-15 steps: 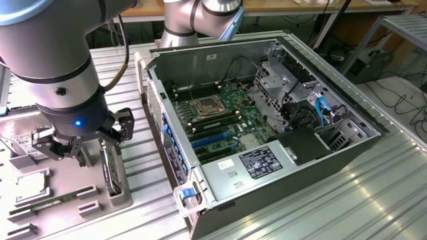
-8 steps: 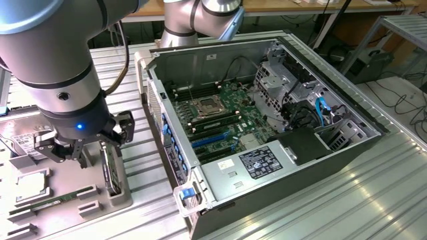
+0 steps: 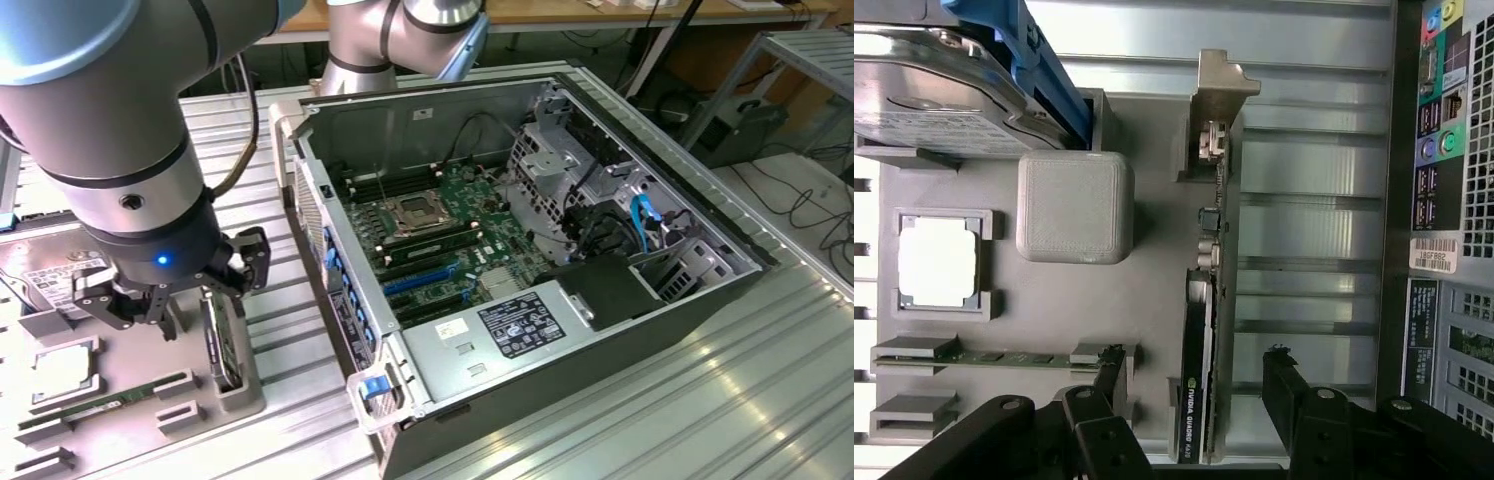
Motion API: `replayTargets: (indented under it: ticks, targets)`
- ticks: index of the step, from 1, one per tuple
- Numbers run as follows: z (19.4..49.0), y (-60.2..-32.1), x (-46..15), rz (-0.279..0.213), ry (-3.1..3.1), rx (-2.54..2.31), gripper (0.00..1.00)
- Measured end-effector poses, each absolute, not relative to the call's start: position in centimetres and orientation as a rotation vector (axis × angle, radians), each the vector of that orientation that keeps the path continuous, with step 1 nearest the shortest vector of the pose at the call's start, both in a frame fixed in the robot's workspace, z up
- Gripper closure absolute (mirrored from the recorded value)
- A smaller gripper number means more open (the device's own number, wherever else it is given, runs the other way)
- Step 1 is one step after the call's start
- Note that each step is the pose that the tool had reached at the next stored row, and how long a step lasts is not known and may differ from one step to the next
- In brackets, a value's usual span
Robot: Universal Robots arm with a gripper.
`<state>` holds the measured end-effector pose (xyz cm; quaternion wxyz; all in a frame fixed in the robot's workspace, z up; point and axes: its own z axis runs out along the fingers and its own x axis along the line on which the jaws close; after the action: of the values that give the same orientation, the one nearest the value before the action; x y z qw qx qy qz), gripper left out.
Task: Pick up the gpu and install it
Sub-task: 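Pick up the gpu and move the gpu toward the slot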
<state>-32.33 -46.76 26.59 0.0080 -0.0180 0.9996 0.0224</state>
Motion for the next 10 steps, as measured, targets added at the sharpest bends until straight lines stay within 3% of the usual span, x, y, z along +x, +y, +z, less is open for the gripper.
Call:
replayTargets:
  ticks: [10]
  targets:
    - [25.2,-46.0,-32.3,0.068,3.124,-0.055,0.34]
